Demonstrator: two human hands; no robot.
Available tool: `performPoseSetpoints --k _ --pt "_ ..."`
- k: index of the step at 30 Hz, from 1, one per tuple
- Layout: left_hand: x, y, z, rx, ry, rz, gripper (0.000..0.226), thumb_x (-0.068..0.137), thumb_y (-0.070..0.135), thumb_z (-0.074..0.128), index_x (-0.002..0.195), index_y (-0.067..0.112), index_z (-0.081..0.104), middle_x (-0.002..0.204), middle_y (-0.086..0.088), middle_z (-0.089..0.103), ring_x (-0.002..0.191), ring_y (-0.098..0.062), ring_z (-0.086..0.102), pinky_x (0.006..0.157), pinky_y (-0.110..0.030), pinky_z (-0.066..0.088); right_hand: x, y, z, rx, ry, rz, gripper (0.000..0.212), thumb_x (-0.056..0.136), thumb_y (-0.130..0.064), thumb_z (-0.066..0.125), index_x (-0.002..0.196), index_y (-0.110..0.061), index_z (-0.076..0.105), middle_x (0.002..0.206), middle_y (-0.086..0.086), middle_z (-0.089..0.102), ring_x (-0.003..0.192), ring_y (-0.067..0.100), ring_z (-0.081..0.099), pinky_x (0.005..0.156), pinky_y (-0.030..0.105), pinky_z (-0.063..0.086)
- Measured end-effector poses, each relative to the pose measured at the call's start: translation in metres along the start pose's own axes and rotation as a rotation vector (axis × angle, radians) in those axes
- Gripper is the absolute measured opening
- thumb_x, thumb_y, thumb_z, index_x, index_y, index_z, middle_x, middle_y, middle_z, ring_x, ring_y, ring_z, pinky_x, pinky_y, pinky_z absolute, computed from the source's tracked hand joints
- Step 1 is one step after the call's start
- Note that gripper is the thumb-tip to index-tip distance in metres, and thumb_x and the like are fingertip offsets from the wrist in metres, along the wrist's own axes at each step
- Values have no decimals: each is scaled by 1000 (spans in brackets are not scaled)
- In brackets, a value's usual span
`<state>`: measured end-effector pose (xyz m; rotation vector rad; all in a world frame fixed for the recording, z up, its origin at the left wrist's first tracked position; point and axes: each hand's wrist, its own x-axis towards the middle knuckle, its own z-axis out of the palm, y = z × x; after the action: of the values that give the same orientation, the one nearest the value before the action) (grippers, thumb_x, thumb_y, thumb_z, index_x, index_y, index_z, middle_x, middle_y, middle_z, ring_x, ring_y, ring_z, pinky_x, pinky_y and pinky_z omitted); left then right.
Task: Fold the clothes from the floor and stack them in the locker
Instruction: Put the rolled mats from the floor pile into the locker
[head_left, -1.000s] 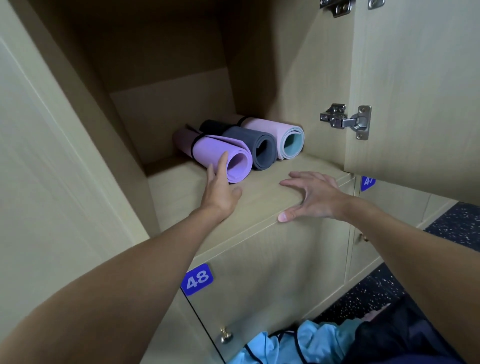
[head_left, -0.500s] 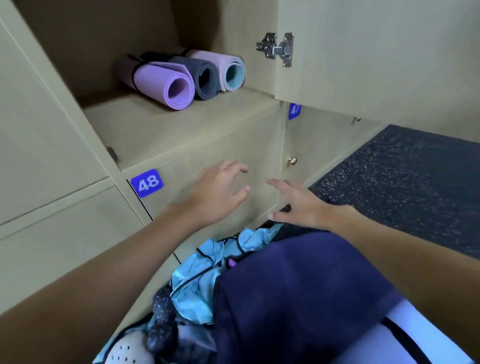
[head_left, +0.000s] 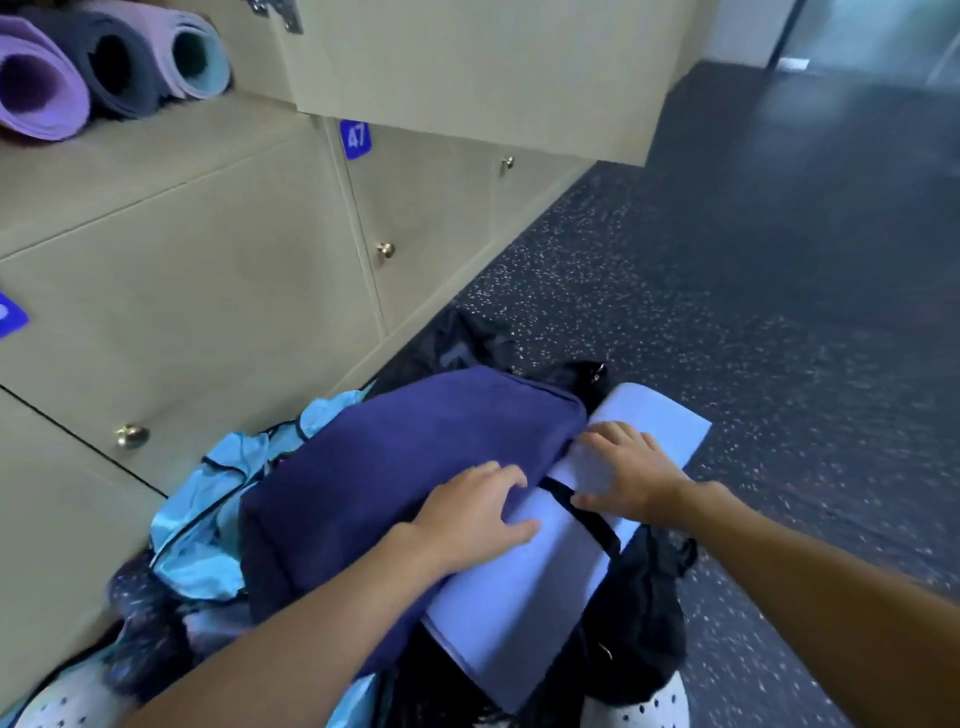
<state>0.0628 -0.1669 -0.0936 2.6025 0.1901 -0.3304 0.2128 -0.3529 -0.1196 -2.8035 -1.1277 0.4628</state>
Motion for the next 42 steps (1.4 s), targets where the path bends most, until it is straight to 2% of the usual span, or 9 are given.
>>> performPoseSetpoints --k 4,9,12,18,21,27,34,37,42 --pt "10 18 31 9 -75 -57 66 86 55 63 140 23 44 130 2 50 124 -21 49 98 -39 45 -19 20 11 -45 -16 -28 100 70 -71 69 152 -33 24 161 -5 10 150 20 1 120 44 6" --pt "20 34 54 80 -142 -167 106 80 66 64 157 18 9 154 -10 31 141 -32 32 113 -43 32 -32 34 27 75 113 132 95 71 -72 69 148 -36 26 160 -1 8 150 25 -4 121 47 4" --pt "28 31 62 -41 -201 -269 121 69 73 69 156 35 -8 159 -12 27 144 -33 31 113 -46 34 -36 38 34 184 194 302 88 70 -71 70 141 -37 30 159 3 5 150 27 -7 120 52 7" --pt "31 36 61 -206 -138 -287 125 54 67 79 146 60 -5 153 -4 32 136 -27 41 108 -45 41 -40 48 38 643 232 424 103 70 -45 86 150 -28 22 157 10 -5 145 32 18 114 36 27" --pt "26 40 58 -227 -83 -275 121 55 65 79 144 63 -4 145 1 39 130 -24 47 103 -44 45 -47 44 31 914 239 369 103 74 -30 87 153 -24 20 159 2 -12 148 21 10 114 28 23" --pt "3 51 25 -459 162 -185 112 53 60 84 137 68 10 135 14 49 116 -12 54 97 -40 51 -53 18 -20 957 439 178 96 77 -33 83 152 -24 24 161 -15 -13 148 7 9 120 33 24" --pt "-46 47 -63 -684 507 -89 114 57 50 91 149 45 24 142 21 48 126 -4 52 106 -38 47 -56 -56 -97 1005 463 -132 94 83 -32 78 153 -38 15 151 -18 25 133 14 44 109 36 43" --pt "-73 38 -107 -764 691 -53 110 54 48 93 146 37 33 138 19 53 124 -3 55 104 -40 49 -61 -101 -123 1081 357 -231 96 83 -29 78 152 -44 13 136 -23 43 125 13 55 102 33 47" --pt "-123 21 -186 -895 908 -17 100 62 39 93 143 37 35 134 16 57 119 -6 61 99 -40 54 -71 -178 -166 1184 76 -372 109 76 -37 81 155 -37 5 125 -3 66 104 6 69 85 23 54"
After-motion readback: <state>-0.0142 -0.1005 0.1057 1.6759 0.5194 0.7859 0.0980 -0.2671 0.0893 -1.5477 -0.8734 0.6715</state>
